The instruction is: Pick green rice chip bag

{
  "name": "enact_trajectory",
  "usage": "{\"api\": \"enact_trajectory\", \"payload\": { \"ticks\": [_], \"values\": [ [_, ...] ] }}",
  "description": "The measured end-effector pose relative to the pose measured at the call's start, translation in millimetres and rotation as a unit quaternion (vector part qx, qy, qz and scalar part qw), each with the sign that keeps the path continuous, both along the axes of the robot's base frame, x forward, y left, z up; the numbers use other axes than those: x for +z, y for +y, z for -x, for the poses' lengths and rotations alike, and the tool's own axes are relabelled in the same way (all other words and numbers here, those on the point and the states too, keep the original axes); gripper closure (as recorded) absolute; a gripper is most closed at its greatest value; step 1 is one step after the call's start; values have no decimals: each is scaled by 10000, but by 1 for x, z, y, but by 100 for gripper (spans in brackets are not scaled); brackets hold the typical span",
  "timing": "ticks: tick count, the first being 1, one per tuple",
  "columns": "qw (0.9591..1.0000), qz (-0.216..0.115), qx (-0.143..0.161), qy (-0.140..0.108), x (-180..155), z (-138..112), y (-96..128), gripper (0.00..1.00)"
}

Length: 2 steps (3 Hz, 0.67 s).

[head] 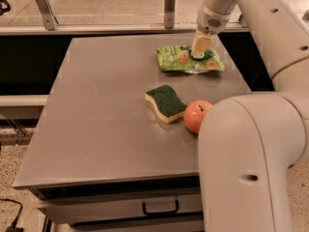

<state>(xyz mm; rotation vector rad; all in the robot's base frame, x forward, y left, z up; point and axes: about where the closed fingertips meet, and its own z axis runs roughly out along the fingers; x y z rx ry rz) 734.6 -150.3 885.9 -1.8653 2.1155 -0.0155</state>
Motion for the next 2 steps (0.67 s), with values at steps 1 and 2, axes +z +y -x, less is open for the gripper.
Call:
{"api": "enact_trajectory", "payload": {
  "ticks": [1,2],
  "values": [
    [9998,-3,5,-187,35,11,9,100],
    [9992,-63,25,-405,72,24,19,100]
  ]
}}
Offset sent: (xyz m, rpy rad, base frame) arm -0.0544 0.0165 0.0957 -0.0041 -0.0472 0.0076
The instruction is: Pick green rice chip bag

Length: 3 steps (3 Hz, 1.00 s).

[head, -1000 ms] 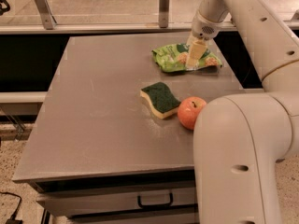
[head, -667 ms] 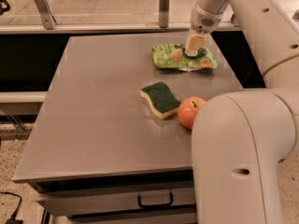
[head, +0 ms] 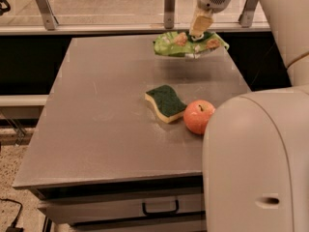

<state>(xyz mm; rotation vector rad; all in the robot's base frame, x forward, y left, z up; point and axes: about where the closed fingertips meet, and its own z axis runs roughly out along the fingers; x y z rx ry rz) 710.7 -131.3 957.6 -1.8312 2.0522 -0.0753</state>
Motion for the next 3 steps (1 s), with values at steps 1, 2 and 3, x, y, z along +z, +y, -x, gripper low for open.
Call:
{"api": "enact_trajectory", "payload": {
  "ticks": [1,2,3],
  "values": [
    [9998,-59,44,-162,25,9,9,100],
    [9981,-349,281,-427,74,29,37,100],
    [9981,-349,281,-427,74,29,37,100]
  ]
}}
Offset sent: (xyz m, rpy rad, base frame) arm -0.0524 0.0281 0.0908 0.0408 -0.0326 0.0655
